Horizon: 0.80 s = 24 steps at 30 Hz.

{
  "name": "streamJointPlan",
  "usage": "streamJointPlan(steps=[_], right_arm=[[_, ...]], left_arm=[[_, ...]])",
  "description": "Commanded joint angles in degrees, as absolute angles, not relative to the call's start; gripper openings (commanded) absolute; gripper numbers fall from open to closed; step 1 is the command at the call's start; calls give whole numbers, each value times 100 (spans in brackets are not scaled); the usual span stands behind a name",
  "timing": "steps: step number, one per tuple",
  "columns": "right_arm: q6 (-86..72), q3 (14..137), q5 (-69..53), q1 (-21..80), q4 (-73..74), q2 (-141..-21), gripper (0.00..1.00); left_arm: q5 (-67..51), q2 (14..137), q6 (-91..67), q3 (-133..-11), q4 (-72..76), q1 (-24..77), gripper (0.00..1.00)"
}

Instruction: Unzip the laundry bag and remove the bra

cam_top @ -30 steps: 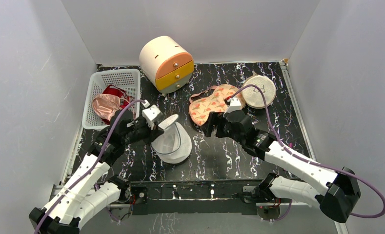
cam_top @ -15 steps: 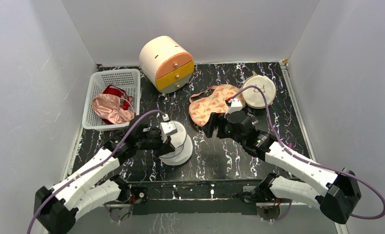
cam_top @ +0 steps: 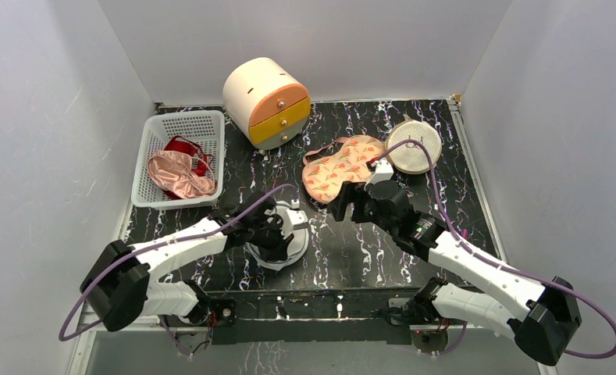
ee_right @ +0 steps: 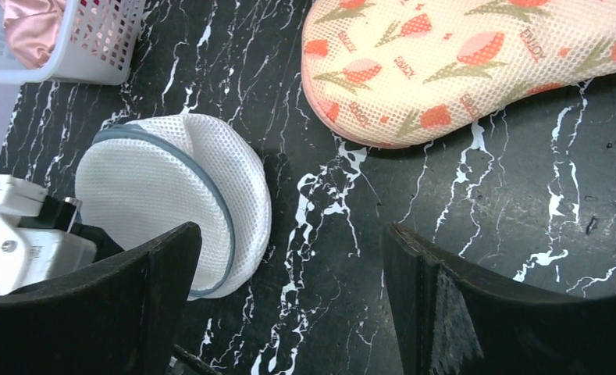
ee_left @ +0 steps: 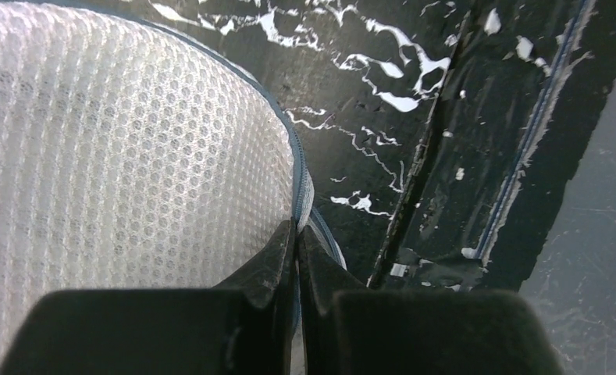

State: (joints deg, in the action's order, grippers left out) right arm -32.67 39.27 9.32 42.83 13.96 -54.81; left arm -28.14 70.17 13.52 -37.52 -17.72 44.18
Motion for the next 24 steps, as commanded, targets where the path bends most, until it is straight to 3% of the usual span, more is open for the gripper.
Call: streamJointPlan(steps=[1, 7, 16, 20, 24], right_arm=[[-3147, 3831, 1097, 4214, 1279, -5330, 84], [-3116, 3760, 1081, 4174, 1266, -5275, 84], [-2936, 3845, 1175, 4128, 1429, -5169, 84], [-2830, 3963, 1255, 4118, 1533, -5150, 90], [-2791, 4069, 1340, 4117, 1608, -5125, 94]], left_arm=[[-2529, 7342, 1465, -3972, -1721, 4486, 0], [-1963, 7600, 1439, -4054, -1771, 4491, 3], [-1431, 6720, 1251, -4007, -1639, 4491, 56], [-1328, 6093, 1063, -3953, -1268, 4476, 78], [-1188, 5558, 888, -3956, -906, 4457, 91]])
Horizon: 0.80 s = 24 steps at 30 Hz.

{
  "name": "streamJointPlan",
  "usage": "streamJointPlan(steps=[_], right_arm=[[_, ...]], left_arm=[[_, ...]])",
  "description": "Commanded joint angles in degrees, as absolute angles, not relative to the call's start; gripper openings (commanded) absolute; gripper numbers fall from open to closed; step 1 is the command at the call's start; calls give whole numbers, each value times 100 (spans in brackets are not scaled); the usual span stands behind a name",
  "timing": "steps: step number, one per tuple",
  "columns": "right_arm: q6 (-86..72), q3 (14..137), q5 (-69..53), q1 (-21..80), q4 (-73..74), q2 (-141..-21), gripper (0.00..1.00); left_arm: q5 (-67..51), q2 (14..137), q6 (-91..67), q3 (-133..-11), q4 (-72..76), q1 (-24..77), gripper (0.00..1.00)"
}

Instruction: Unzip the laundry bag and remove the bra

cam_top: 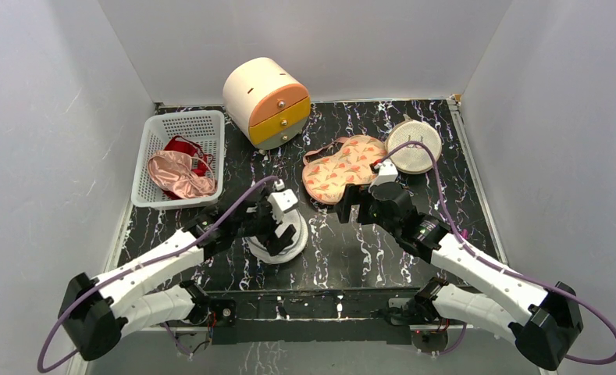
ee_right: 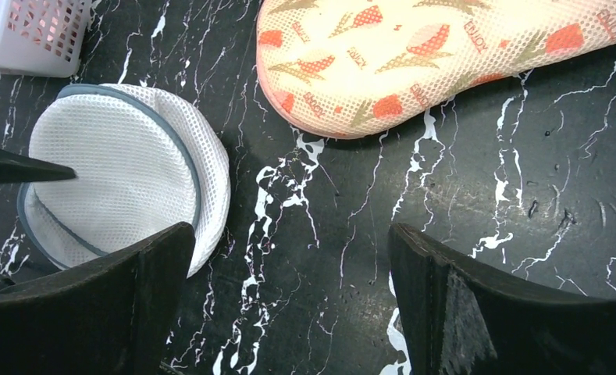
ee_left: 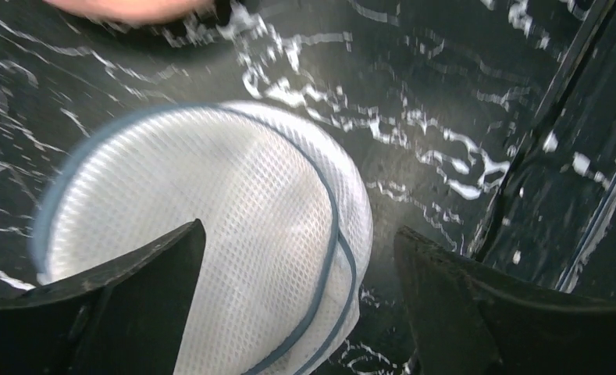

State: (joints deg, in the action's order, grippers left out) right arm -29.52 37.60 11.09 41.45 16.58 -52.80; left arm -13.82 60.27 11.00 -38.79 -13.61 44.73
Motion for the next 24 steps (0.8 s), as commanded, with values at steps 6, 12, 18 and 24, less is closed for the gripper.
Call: streamJointPlan(steps=[6, 12, 18, 24], right_arm=[[-2619, 4308, 1595, 4107, 1854, -5064, 98], [-2125, 5157, 2300, 4105, 2380, -4985, 98], [-1695, 6687, 3703, 4108, 2973, -4713, 98], [-1225, 7875, 3812, 4105, 3147, -4555, 98]], left_arm=[[274, 4943, 275, -4073, -140, 4394, 98], [2588, 5419, -614, -5290, -366, 3184, 98], [2601, 4809, -1253, -5823, -31, 2004, 98], [1889, 4454, -885, -6201, -134, 2004, 98]])
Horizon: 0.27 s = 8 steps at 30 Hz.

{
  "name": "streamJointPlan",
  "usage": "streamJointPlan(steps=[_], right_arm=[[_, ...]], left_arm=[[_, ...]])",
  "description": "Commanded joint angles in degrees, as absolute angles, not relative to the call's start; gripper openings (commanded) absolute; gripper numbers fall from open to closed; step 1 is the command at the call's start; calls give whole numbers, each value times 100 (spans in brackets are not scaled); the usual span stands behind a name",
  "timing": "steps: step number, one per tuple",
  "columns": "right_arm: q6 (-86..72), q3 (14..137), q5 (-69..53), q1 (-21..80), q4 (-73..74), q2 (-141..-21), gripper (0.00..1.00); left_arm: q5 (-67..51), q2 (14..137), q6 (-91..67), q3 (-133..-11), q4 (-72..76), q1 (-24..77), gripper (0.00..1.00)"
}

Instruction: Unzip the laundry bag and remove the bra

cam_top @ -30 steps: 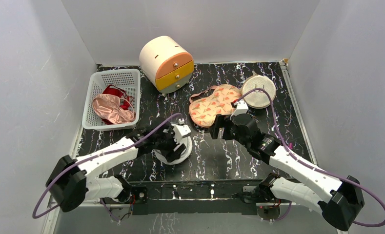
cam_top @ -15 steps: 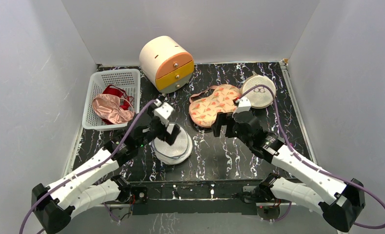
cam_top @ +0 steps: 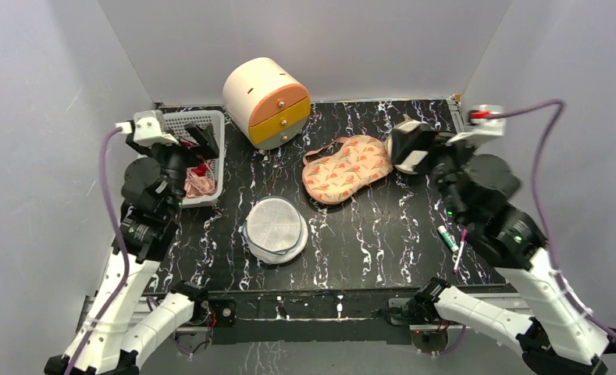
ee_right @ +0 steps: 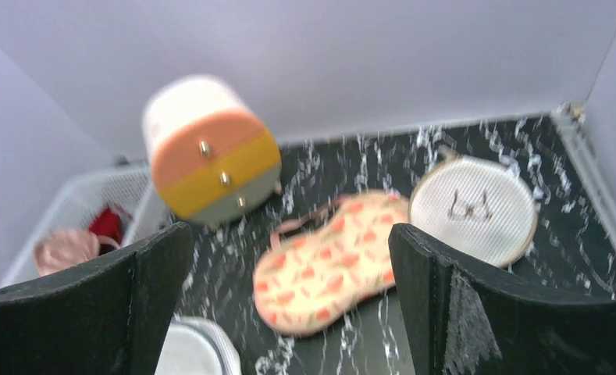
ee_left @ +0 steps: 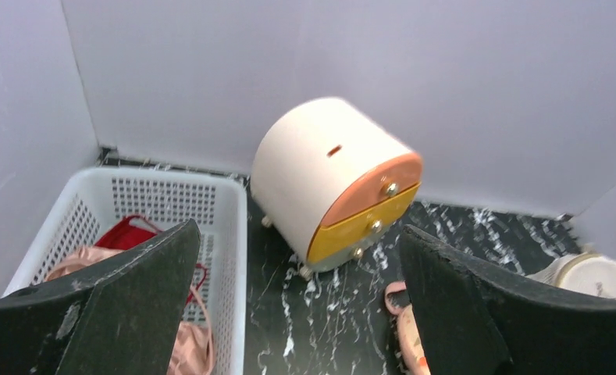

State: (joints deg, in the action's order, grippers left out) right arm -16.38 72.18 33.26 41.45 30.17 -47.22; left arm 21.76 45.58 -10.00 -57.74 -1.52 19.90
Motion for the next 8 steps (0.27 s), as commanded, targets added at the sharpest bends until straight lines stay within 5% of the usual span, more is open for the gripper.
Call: streamJointPlan(steps=[1, 8], right_arm=[[-1247, 8001, 3893, 4110, 3184, -4557, 98], [-1272, 7846, 3856, 4112, 3026, -4416, 98]], left_arm=[[1924, 4427, -839, -6273, -204, 2009, 98], [2007, 4272, -639, -6293, -214, 2008, 98]])
